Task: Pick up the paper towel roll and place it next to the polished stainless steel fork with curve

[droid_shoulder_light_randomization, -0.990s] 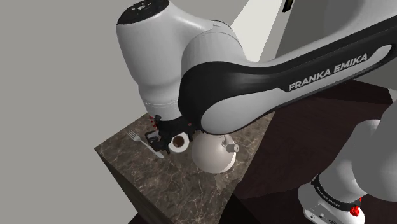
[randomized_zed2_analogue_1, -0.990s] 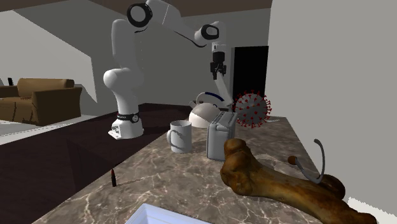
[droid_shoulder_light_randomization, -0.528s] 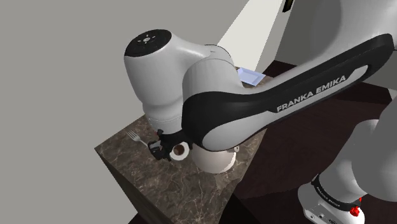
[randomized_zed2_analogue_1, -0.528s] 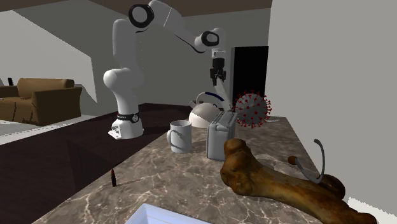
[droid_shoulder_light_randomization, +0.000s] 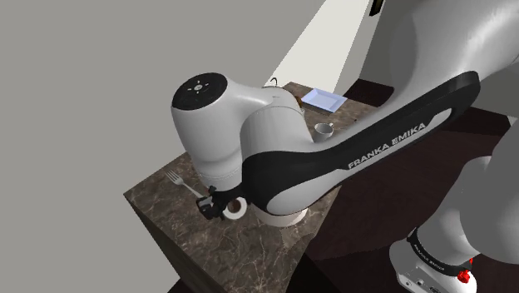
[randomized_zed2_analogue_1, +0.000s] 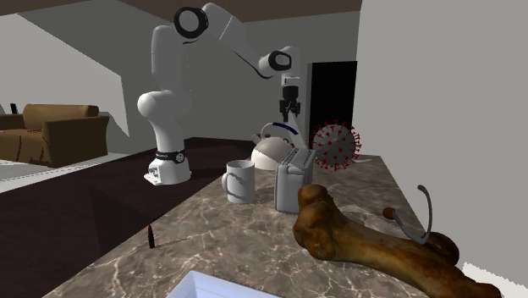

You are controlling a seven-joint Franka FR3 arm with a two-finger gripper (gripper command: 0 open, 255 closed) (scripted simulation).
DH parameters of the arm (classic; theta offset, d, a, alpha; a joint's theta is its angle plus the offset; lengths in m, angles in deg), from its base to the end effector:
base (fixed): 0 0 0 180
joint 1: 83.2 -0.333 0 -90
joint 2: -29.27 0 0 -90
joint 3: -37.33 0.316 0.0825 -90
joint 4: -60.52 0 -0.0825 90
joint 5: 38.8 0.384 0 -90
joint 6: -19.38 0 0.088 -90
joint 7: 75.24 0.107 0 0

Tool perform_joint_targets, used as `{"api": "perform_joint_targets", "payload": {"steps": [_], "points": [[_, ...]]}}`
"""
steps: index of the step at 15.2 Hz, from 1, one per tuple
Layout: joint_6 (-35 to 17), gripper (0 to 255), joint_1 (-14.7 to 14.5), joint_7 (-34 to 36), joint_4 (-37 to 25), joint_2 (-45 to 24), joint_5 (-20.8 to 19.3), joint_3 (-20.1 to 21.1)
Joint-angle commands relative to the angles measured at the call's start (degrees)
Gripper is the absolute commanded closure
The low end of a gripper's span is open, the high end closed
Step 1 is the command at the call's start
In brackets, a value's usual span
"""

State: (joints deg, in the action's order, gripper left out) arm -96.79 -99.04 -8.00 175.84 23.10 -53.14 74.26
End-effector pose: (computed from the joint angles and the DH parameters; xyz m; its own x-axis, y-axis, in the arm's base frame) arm 0.3573 0.4364 0.4060 0.9859 -0.1263 0.1098 -0.1401 -0.9818 0.1284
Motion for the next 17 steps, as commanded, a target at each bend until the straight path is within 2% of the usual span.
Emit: {"api": "perform_joint_targets", "payload": {"steps": [1,9,10,15,17], "points": [[-1.4,255,-0.1,0.7,0.9,-0.9,-0.8,-0.1],[-1.8,255,0.0,0.9,1.2,-1.2,-1.0,-0.1],[-1.9,0,0.0,0.8,1.4,-1.0,-0.9,-0.1],[-1.8,0,0.0,0.9,1.2,-1.2,-1.0,-0.1],[1.6,0,-0.1,0.0,-1.2,0.2,0.4,0.3]]}}
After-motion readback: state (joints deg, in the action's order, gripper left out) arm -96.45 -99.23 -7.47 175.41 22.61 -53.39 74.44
